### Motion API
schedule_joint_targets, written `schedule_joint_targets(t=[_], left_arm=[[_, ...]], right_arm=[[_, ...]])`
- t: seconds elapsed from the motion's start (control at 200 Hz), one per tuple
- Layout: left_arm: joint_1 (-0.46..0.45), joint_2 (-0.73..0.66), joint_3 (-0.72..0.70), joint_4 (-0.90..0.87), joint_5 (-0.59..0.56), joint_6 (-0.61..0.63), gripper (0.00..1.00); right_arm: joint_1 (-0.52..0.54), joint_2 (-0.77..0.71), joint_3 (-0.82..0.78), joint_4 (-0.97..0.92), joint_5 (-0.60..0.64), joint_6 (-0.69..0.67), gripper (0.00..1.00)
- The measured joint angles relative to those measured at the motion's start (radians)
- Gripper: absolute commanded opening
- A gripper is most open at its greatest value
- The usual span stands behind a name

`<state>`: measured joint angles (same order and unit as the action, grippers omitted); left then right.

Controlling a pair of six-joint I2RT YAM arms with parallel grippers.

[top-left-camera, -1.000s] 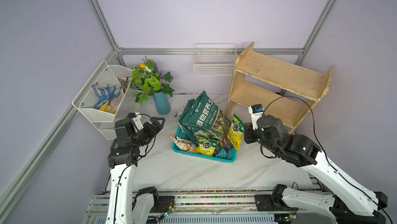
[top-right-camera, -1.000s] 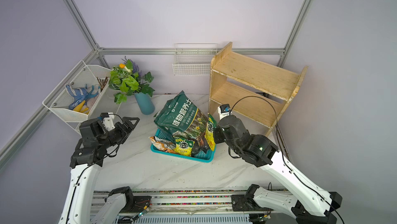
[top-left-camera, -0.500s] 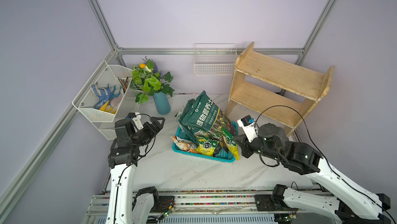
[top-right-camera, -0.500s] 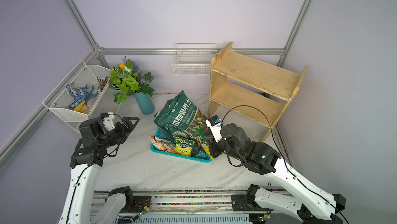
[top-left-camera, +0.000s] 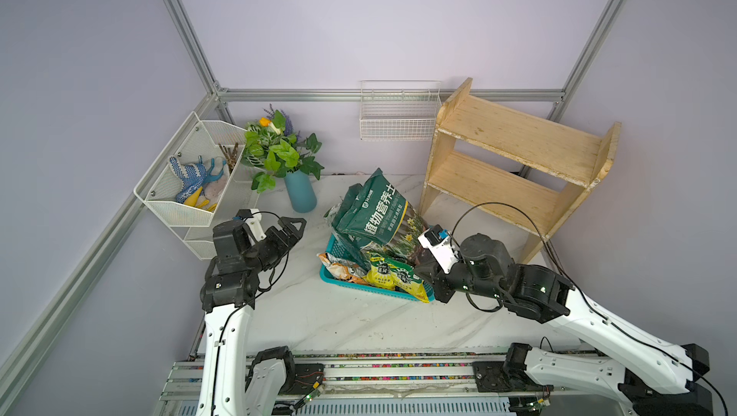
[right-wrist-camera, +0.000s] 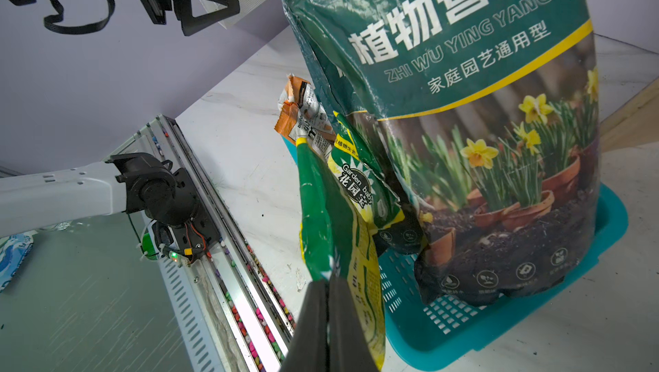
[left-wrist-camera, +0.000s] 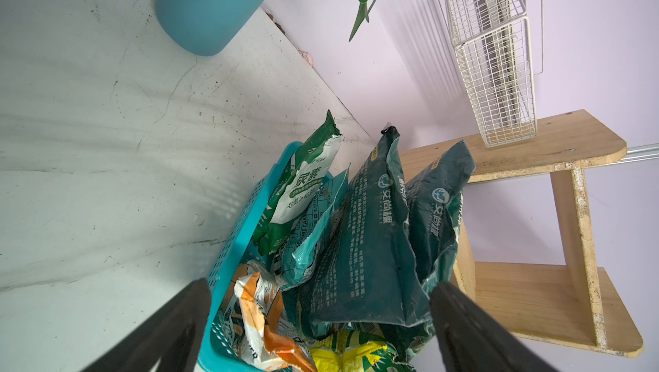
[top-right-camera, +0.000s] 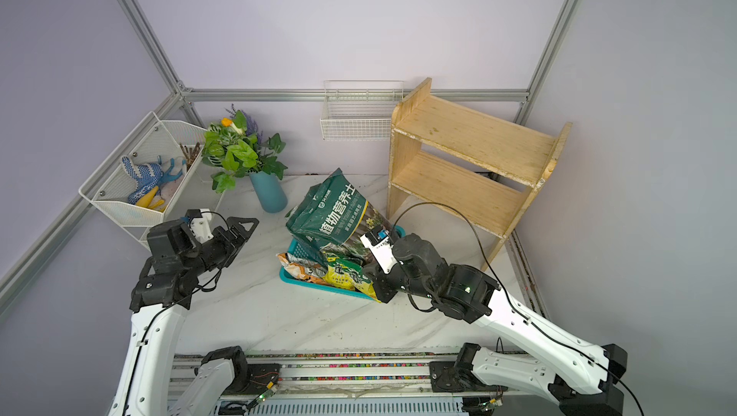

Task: Take down the fertilizer bag from the shelf
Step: Place the fertilizer bag in the storage box.

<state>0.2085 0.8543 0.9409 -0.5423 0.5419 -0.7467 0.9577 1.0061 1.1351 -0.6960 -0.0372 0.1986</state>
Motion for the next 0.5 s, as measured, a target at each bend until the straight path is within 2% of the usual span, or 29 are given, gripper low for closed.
schedule_joint_targets(t=[0.165,0.385,0.5], left_arm=[[0.001,0.0,0.0,0.0,0.0,0.0,1.0],[0.002,0.0,0.0,0.0,0.0,0.0,1.0],[0.002,0.0,0.0,0.0,0.0,0.0,1.0]], right_arm=[[0.001,0.037,-0.012,0.048,0.059,-0.017,0.0],[-0.001,0.104,-0.074,0.132,0.249,-0.036,0.0],[-0.029,0.14,-0.086,0.153,0.31,-0.041,0.0]])
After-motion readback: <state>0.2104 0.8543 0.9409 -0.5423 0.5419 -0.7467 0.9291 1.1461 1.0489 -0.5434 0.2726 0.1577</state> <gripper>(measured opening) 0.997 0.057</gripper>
